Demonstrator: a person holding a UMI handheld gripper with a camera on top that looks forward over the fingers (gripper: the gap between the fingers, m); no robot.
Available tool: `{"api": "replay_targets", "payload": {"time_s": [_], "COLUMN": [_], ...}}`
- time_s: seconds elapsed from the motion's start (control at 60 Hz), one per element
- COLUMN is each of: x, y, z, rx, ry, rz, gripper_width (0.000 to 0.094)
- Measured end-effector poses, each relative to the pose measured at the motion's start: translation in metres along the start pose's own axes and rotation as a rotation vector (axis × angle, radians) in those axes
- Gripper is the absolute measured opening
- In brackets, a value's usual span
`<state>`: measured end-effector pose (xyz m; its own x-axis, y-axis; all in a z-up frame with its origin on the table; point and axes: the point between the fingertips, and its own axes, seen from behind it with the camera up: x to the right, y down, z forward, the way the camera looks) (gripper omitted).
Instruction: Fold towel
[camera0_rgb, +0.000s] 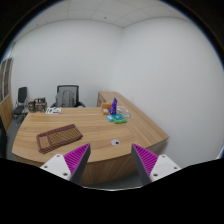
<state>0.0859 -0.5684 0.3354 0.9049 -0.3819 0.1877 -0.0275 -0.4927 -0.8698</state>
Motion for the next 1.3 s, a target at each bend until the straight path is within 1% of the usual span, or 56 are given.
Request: {"api": "replay_targets", "payload": {"time_s": [0.167,0.283,0.45,0.567,0.65,0.75,0.817,0.933,1.05,1.2,1.25,1.3], "x": [-0.003,-0.015,-0.065,-0.134,-0.194,-0.270,-0.322,-0.404,-0.473,-0.533,-0.543,-0.548], "y": [0.019,0.054,0.111,0.144,0.157,0.158,0.151,0.138,0.132,0.137,0.141,0.150], "z": [-0.010,-0.012,-0.004,0.004,0.013,0.030,0.046,0.088,0.143,0.208,0.226,0.235], "rx": [-0.010,-0.055,-0.128,-0.155,-0.162,-0.155,-0.141,-0.106,-0.096,-0.123,-0.139,-0.168], "ry": [-0.024,-0.049,-0.133,-0.254,-0.362,-0.491,-0.570,-0.656,-0.686,-0.667,-0.663,-0.653], "rz": [0.006,0.001,-0.018,-0.077,-0.117,-0.158,-0.171,-0.220,-0.277,-0.305,-0.325,-0.345], "gripper_width": [0.0855,0.0854,0.0858,0.0858,0.0861,0.0860,0.0860,0.0862,0.0860,0.0858,0.0830,0.0779]}}
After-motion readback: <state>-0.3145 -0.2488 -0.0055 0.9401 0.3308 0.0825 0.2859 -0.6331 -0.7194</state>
